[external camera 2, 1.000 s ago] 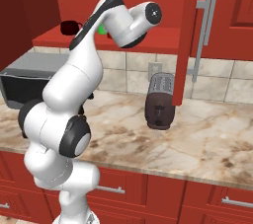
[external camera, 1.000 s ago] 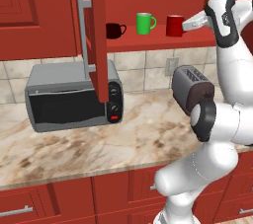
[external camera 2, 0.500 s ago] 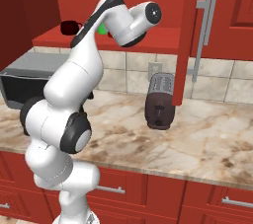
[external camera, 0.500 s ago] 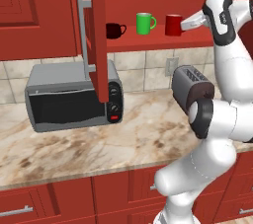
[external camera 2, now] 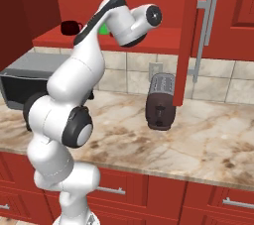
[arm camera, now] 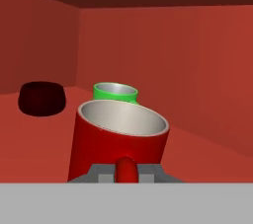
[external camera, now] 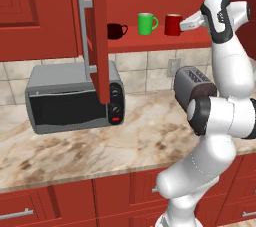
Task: Pick the mug on the counter and place it in the cabinet with the handle facing the right, like the mugs already inside.
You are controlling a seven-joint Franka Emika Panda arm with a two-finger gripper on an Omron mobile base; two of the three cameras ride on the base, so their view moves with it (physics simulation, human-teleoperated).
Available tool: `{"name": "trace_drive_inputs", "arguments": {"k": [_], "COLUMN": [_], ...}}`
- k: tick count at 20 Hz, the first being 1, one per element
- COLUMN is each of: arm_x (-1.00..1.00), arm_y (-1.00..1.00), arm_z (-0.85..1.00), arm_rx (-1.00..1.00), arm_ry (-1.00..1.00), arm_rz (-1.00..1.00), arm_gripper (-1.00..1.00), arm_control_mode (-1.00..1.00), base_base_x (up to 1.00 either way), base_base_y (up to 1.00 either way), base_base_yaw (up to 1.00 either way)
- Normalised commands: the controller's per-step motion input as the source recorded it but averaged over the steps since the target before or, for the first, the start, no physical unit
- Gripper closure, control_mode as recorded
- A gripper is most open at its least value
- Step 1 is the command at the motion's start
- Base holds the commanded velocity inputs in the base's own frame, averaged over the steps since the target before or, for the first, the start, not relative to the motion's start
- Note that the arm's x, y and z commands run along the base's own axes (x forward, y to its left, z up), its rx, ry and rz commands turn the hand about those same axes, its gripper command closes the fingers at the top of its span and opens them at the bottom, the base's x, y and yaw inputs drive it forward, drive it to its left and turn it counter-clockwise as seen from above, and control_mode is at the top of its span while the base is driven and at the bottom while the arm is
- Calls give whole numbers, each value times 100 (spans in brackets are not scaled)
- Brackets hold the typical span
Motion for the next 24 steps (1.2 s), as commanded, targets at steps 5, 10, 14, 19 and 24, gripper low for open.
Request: {"name": "trace_drive_inputs", "arguments": {"k": [5, 10, 14, 19, 24], "arm_x": [26, 18, 11, 9, 1], "arm_y": [-5, -11, -12, -8, -1], "arm_z": [-4, -1, 0, 0, 0], "arm_rx": [0, 0, 0, 0, 0], "arm_ry": [0, 0, 0, 0, 0], "arm_rz": [2, 5, 7, 7, 3], "arm_gripper": [100, 100, 100, 100, 100], "arm_control_mode": [-100, -100, -100, -100, -100], "base_base_x": [0, 0, 0, 0, 0], "base_base_y": [0, 0, 0, 0, 0], "base_base_yaw": [0, 0, 0, 0, 0]}}
